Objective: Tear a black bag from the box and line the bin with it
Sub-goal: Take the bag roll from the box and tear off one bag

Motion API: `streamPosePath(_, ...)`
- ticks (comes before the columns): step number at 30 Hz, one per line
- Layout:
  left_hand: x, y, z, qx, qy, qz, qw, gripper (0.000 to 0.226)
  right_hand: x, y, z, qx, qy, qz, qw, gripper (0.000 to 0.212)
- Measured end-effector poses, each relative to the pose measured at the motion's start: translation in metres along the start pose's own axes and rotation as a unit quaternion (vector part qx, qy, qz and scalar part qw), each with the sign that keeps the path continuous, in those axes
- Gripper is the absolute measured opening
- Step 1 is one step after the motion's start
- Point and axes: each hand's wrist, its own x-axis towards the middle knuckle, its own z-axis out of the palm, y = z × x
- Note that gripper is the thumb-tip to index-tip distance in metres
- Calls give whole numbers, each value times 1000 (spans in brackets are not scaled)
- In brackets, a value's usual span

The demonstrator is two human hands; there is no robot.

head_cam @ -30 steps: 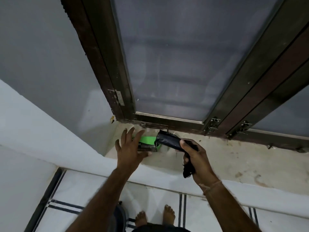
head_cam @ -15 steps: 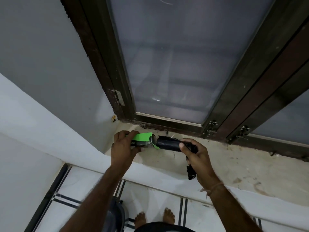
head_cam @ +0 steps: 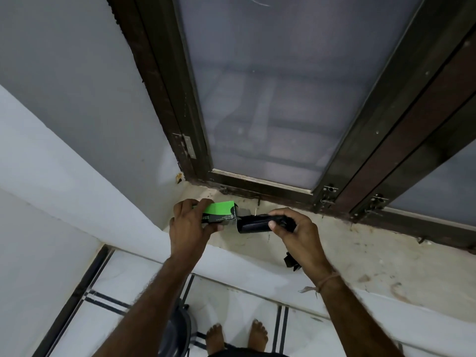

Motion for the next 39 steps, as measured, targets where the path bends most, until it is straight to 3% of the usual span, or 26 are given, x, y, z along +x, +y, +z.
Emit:
streamPosePath(7, -8, 1, -3, 19, 5, -4, 1000, 61, -4, -7, 5, 18, 22, -43, 999, 26)
streamPosePath(13, -15, 9, -1, 18, -12, 31, 999, 61, -6, -6, 7, 93, 35, 8, 995, 24)
streamPosePath(20, -19, 17, 2, -46, -29, 32, 998, 61, -4, -4, 11, 158, -31, 77, 984, 19)
streamPosePath(24, -20, 27, 3, -73, -36, 37, 996, 57, -2, -7, 23, 159, -9, 94, 983, 17)
streamPosePath(31, -22, 20, 3, -112, -35, -15, 993, 56, -10, -6, 21, 200, 17, 33, 979, 18)
streamPosePath(36, -26, 26, 8, -130, -49, -4, 990, 60, -13, -9, 23, 180, -63, 11, 981, 29)
streamPosePath(39, -27, 26, 8, -132, -43, -10, 990, 61, -13, -5, 23, 175, 20, 7, 984, 24)
